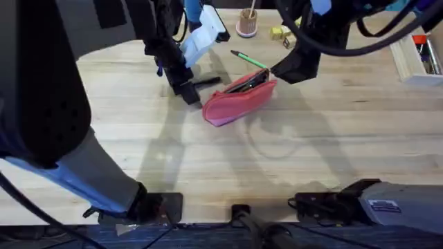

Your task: Unzip the bag, pick up the pens from the table one at a time and place them inside, then zip the bag closed.

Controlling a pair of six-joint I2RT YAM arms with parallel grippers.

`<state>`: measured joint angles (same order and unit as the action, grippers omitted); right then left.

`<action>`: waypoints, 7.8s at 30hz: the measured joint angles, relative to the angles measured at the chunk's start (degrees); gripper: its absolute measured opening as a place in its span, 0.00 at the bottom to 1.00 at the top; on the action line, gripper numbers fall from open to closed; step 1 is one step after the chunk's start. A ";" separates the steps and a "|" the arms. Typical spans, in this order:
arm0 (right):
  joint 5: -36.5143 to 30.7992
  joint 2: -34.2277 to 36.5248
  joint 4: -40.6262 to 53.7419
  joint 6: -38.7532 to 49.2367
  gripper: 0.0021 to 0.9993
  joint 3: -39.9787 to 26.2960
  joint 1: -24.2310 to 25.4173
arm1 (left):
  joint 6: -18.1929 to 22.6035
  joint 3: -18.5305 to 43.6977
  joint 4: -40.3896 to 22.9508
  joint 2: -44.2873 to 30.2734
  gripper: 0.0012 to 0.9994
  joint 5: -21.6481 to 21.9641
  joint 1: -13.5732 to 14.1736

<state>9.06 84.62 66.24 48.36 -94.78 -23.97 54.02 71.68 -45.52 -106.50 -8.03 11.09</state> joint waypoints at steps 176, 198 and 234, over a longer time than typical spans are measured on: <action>-3.98 -5.54 -1.02 -14.60 1.00 0.00 5.40 | -18.35 26.82 -31.87 2.01 1.00 -16.36 -0.43; -0.94 21.31 -20.26 -20.09 1.00 0.00 9.49 | -10.40 26.82 -37.68 22.90 0.99 -21.15 -1.70; -1.84 37.48 -22.64 -20.55 1.00 -0.22 9.46 | -9.82 26.82 -37.66 33.00 0.99 -22.67 -1.70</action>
<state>7.22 122.10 43.60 27.81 -95.00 -14.50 44.20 98.50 -83.18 -73.49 -30.70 9.39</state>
